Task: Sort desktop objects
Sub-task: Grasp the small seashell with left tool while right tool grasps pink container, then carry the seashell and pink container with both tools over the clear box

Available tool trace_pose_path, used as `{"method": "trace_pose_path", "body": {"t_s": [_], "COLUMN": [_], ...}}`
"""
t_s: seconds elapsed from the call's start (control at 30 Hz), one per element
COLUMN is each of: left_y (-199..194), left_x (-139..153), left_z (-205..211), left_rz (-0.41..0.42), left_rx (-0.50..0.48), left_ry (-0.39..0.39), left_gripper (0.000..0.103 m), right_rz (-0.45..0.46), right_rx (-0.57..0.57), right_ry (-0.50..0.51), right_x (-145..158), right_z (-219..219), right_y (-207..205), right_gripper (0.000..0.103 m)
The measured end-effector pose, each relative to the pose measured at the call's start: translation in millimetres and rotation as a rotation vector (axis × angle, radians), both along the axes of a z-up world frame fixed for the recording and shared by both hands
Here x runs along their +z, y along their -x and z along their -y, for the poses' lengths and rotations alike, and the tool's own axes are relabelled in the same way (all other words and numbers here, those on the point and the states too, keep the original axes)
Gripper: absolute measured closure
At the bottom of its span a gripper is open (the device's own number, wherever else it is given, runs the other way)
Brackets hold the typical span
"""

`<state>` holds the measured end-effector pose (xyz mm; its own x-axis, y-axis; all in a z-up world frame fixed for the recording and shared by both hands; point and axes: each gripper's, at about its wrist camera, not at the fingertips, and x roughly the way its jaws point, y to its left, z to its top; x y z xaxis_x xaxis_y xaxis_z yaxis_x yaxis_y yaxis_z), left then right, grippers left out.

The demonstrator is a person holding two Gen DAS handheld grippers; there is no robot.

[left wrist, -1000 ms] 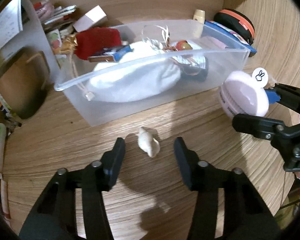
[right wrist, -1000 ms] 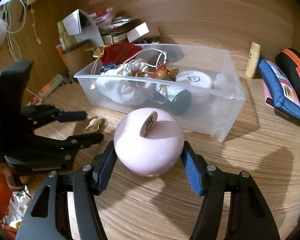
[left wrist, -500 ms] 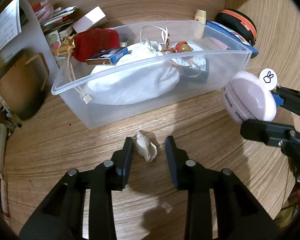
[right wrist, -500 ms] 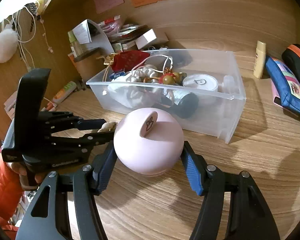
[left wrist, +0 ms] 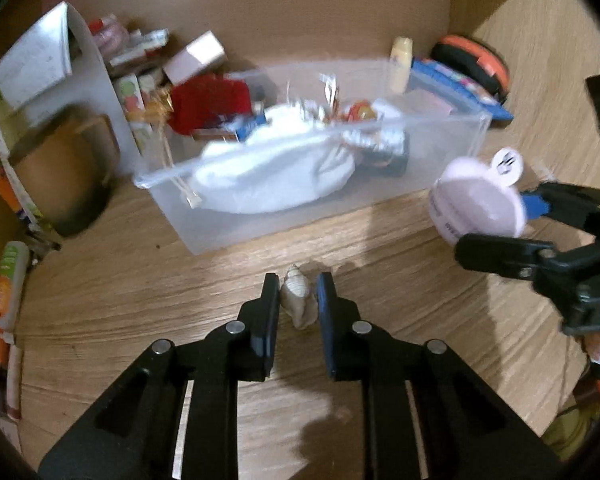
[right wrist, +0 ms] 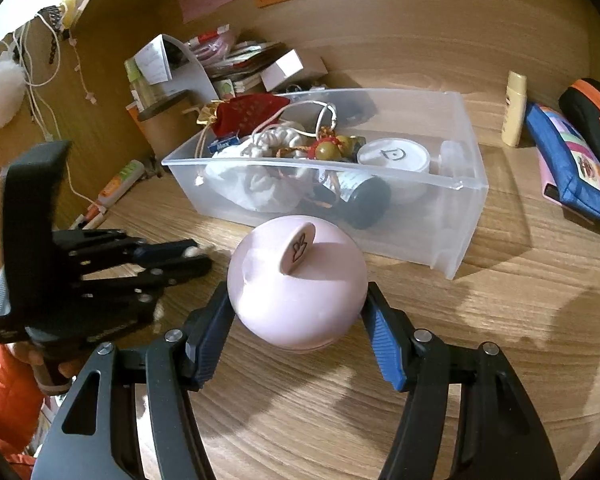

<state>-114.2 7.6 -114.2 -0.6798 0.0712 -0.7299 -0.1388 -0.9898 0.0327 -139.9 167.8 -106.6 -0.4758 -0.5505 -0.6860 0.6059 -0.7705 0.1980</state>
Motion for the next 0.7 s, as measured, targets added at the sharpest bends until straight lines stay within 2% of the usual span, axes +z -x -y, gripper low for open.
{"method": "trace_pose_path", "body": {"t_s": [0.1,0.5,0.7], "left_y": [-10.1,-43.2,-55.2], "left_x": [12.1,47.5,62.7], "left_z": [4.4,4.4,12.3], "left_rz": [-0.04,-0.176,-0.226], "left_rx": [0.009,-0.002,0.007], "left_ry": [-0.028,-0.051,-0.108], "left_gripper": [0.085,0.085,0.085], "right_rz": [-0.009,-0.124,-0.173], "right_rx": [-0.007,-0.032,-0.032], "right_ry": [-0.002,-0.017,-0.031], "right_x": [5.5,46.8,61.2], "right_z": [-2.1,-4.4,-5.3], "right_y": [-4.8,-35.6,-49.2], "right_gripper": [0.043,0.043,0.043]}}
